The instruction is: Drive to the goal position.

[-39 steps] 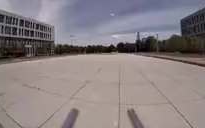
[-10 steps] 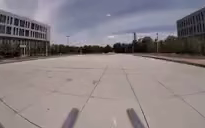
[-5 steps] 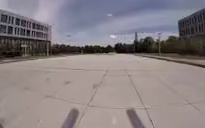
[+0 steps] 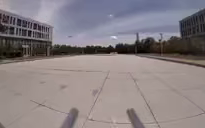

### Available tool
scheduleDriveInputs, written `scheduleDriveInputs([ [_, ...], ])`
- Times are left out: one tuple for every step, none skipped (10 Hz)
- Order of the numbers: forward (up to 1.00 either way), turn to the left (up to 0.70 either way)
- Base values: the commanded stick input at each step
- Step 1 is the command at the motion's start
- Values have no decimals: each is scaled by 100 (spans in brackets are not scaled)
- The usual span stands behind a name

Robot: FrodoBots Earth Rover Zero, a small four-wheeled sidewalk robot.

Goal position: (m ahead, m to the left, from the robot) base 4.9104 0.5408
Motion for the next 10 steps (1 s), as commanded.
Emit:
scheduleDriveInputs([
  [50,-50],
  [50,-21],
  [50,0],
  [50,0],
  [50,0],
  [50,0],
  [50,0],
  [50,0],
  [50,0],
  [50,0],
])
